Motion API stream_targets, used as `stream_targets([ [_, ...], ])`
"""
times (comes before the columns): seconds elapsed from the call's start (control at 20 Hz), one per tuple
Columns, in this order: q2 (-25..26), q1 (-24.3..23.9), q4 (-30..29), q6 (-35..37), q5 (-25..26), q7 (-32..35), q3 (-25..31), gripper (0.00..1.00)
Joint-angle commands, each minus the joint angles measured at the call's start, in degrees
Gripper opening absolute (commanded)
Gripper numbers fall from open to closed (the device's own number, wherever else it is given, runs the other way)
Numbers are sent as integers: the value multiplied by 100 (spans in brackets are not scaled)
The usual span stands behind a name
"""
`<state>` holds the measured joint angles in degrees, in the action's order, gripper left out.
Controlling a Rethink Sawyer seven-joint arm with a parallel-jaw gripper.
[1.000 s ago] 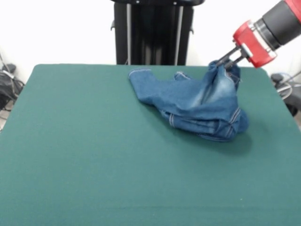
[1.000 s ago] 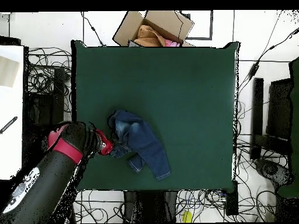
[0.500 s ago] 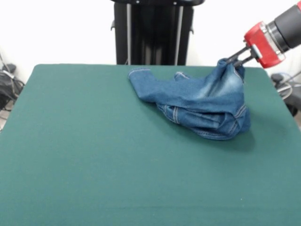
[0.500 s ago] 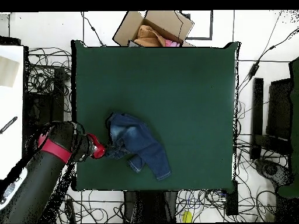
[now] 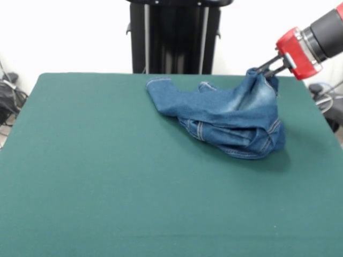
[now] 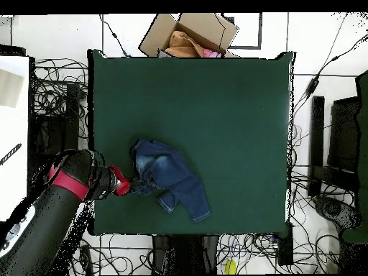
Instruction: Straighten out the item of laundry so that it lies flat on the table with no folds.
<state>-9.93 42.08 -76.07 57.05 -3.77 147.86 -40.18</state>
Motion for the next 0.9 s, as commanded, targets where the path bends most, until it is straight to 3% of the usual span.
stream_targets([
  [0.05,212,-97,19,175,177,555,465,0],
  [0.35,-124,-259,-275,276,657,-126,277,0],
  [0.5,-48,-337,-727,-150,903,-62,321,0],
  [0.6,-167,-486,-1274,-1020,872,190,496,0],
  [0.85,-392,-617,-1372,-1008,1136,-94,481,0],
  [0.9,-342,-540,-1349,-1098,1256,104,412,100],
])
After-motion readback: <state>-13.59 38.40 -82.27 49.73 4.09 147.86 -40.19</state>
